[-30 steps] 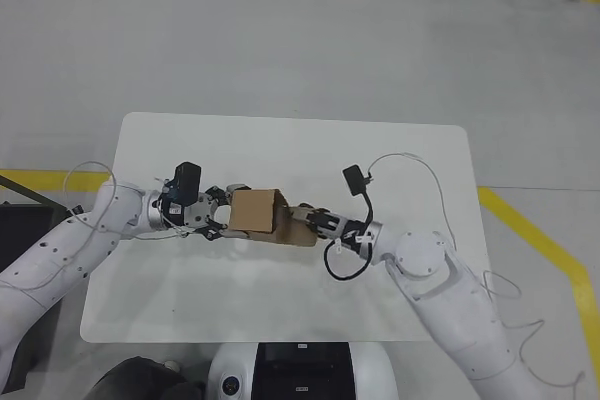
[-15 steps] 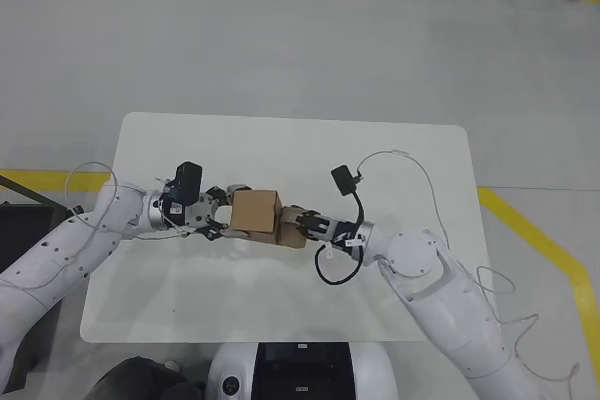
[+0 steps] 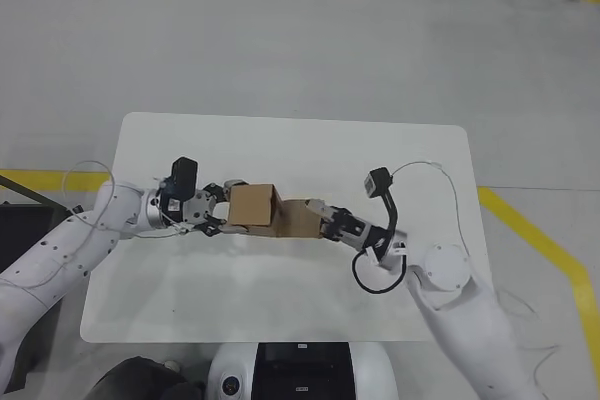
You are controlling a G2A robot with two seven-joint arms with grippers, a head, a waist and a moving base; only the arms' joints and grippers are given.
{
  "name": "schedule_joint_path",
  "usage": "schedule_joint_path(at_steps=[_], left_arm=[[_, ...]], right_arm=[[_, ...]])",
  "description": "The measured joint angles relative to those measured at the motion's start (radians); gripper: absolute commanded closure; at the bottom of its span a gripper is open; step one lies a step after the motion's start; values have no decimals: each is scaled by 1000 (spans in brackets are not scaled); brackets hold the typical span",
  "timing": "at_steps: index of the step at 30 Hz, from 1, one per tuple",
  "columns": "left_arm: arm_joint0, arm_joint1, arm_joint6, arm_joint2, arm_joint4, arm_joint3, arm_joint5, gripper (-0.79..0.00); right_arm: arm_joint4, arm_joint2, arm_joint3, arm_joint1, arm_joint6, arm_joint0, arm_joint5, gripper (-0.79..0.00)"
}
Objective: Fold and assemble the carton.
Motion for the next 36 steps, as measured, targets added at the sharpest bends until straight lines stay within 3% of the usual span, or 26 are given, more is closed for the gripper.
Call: schedule_joint_path(at_steps=[2,5,8,16,19,21,23,36], left_arm=[[0,0,0,-2,-4,1,0,-111],[1,1,0,-7,-9,0,0,-111],[5,2,0,-12,-14,-1,0,-105],[22,7,0,-39,-41,-14,0,-92],[29,8,0,-47,-41,-19,0,-89],[34,8,0,-50,-38,-20,0,-89],[37,8,0,-50,-33,-20,0,-86],[38,0,0,-41,5,-19,0,-86]], right_arm=[[33,13,28,1,7,-9,-22,-256],[79,27,70,2,6,-17,-61,-126],[136,46,121,2,6,-21,-99,-71],[191,22,252,-3,42,24,-17,-74],[211,-12,271,-11,69,51,-57,-71],[203,-31,273,-16,81,66,-118,0],[195,-49,278,-20,84,74,-156,0],[147,-142,254,-42,60,133,-180,-18]])
